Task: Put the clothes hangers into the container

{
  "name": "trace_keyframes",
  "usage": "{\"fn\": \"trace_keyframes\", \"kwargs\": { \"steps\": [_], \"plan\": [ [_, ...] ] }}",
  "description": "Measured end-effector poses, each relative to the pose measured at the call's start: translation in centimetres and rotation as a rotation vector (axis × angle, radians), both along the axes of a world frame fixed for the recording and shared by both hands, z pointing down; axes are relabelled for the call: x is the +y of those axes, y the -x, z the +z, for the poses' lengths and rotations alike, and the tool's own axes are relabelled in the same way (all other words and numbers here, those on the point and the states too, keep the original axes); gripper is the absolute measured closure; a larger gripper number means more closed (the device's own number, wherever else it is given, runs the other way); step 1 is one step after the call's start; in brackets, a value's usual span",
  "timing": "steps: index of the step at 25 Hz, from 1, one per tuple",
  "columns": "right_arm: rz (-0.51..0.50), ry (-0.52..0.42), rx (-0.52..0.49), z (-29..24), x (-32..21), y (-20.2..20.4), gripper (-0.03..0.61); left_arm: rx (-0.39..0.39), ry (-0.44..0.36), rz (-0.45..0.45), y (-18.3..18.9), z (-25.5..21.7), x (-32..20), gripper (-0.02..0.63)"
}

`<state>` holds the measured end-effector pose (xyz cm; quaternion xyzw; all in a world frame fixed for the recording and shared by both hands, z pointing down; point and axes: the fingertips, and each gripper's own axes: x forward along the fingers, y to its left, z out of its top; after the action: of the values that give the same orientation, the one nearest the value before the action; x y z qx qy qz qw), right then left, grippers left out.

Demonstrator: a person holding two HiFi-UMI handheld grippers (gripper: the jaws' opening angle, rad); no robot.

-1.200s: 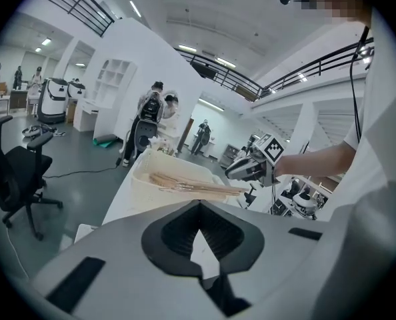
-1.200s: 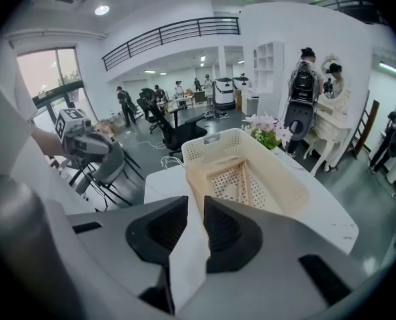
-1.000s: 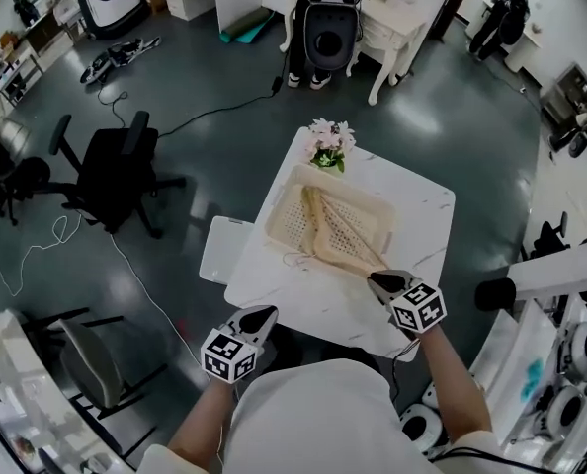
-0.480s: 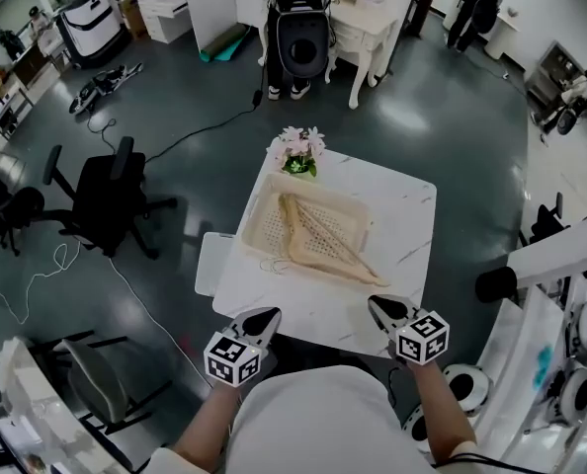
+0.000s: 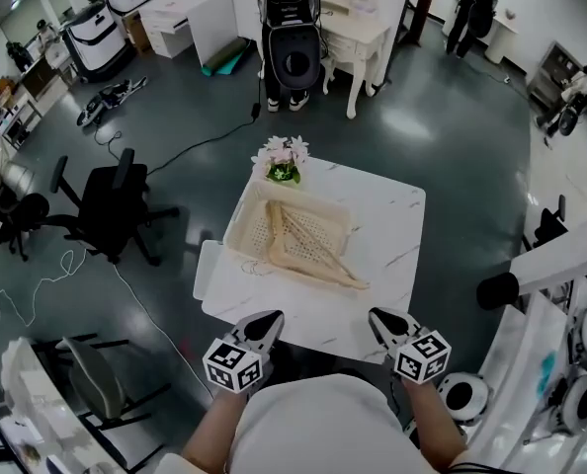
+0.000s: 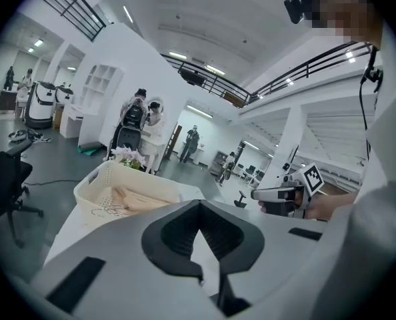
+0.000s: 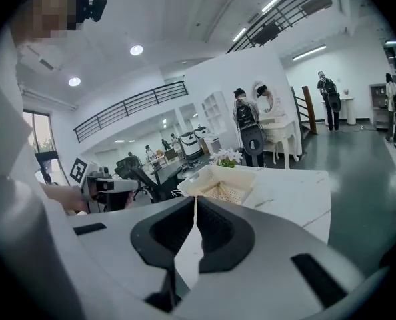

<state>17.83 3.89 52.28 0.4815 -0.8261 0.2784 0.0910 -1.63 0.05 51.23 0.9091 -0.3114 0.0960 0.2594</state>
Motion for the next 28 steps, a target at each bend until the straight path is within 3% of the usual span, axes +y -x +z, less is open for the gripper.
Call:
{"fn": "trace_keyframes", "kwargs": {
  "steps": [15, 28],
  "plan": [
    [-0.118, 0.022, -0.034, 1.5, 3.0, -0.5, 0.551, -0.062, -0.037, -0.068, -1.3, -1.1, 4.0, 0.606],
    [-0.021, 0.000, -0.063, 0.4, 3.2, 1.0, 0.552, -0.036, -0.040, -0.046, 1.1, -1.6, 4.4, 0.606]
  ]
}}
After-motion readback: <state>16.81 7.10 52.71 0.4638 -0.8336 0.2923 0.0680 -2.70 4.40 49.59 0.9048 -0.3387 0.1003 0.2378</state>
